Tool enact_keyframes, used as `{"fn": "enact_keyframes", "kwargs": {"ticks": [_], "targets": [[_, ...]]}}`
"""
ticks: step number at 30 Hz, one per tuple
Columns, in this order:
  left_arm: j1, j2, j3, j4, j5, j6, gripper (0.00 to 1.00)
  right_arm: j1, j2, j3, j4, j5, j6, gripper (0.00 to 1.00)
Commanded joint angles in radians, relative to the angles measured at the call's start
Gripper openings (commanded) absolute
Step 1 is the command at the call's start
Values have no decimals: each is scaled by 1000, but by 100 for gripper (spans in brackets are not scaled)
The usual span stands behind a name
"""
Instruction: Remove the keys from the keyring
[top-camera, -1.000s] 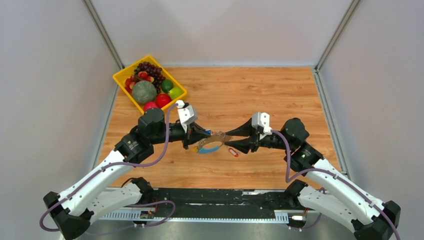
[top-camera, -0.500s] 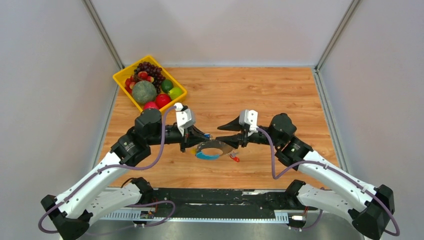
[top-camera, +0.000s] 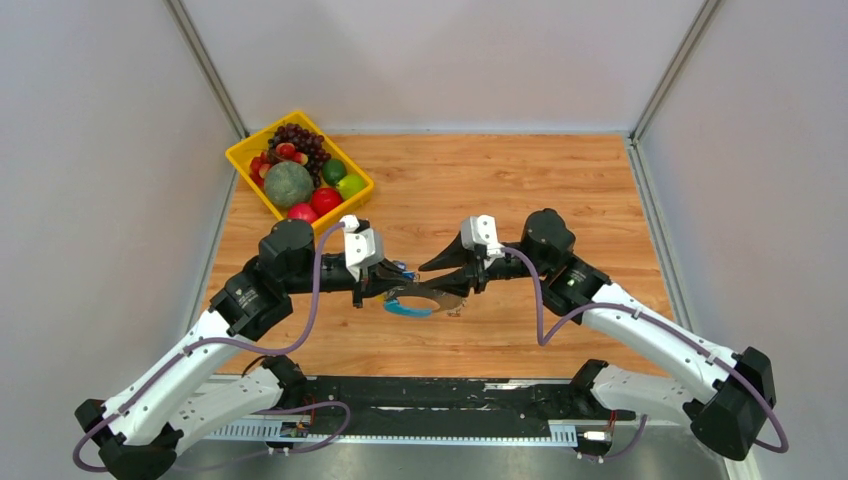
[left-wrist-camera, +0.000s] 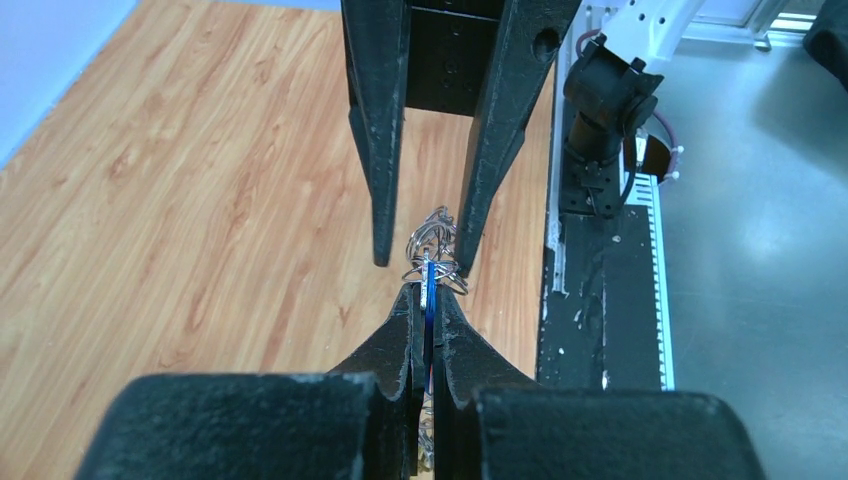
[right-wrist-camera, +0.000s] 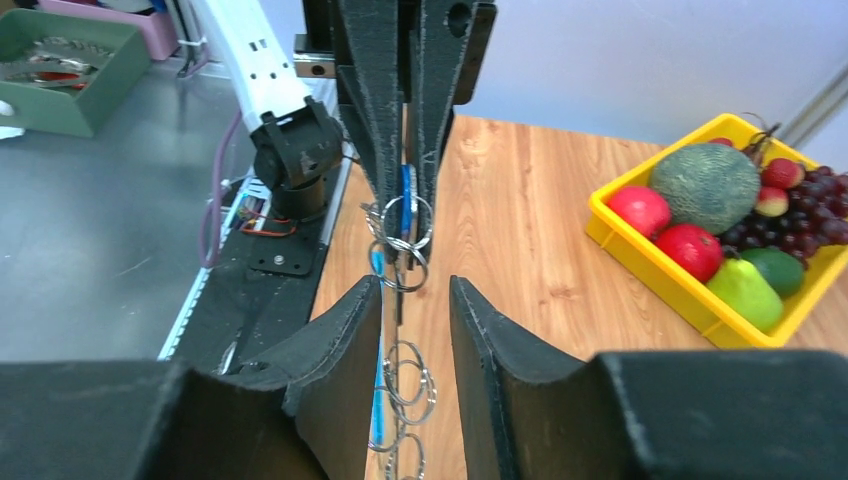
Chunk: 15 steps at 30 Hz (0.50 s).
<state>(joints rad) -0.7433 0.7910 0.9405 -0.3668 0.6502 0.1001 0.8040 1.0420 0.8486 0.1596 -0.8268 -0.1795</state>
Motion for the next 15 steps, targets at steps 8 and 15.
{"fn": "enact_keyframes", "kwargs": {"ticks": [8,15], "targets": [[4,-9,49,41,33,60,0,4,49,71,-1,-131,45,36],[5,2,44,54,31,63,0,4,75,86,9,-142,60,18]]}}
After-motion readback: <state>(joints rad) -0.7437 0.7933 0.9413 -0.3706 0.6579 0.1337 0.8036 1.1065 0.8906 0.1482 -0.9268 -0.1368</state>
